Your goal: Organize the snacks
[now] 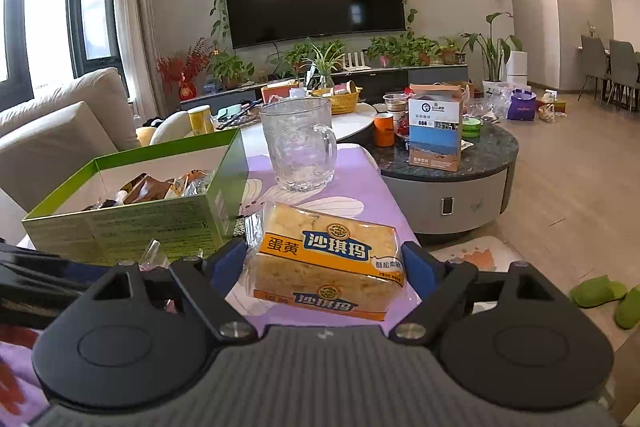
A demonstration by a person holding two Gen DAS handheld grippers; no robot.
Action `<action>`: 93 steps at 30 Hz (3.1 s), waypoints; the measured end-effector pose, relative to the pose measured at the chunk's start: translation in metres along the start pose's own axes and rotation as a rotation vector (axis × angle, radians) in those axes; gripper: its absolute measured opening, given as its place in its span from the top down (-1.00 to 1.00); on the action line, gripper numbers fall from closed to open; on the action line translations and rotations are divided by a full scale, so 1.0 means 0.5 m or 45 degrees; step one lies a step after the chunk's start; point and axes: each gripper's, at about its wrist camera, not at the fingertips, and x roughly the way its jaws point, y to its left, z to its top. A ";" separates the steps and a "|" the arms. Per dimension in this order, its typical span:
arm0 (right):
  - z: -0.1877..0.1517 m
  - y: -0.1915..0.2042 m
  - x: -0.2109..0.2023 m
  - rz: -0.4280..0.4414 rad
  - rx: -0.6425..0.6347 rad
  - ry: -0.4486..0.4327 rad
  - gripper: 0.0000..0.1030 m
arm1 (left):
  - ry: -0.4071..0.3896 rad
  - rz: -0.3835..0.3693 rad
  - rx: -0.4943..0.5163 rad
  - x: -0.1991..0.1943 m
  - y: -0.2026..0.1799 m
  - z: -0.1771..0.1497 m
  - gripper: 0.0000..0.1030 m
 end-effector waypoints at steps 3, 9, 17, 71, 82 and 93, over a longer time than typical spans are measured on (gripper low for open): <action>-0.003 -0.006 0.000 0.019 0.003 0.003 0.08 | -0.031 0.011 0.010 0.015 0.000 -0.001 -0.09; -0.007 -0.001 0.005 0.038 -0.002 0.022 0.08 | -0.050 -0.033 0.004 0.007 0.018 -0.004 0.45; 0.002 0.016 -0.017 0.038 -0.028 0.004 0.08 | -0.124 -0.043 -0.006 -0.069 0.028 -0.026 0.64; -0.018 0.069 -0.017 0.089 -0.067 0.056 0.08 | -0.061 -0.038 0.051 -0.060 0.039 -0.076 -0.12; -0.009 0.063 -0.027 0.075 -0.061 0.043 0.08 | -0.117 -0.118 0.108 -0.110 0.019 -0.083 0.67; 0.006 0.091 -0.061 0.082 -0.108 -0.004 0.08 | -0.235 -0.061 0.057 -0.186 0.054 -0.064 0.79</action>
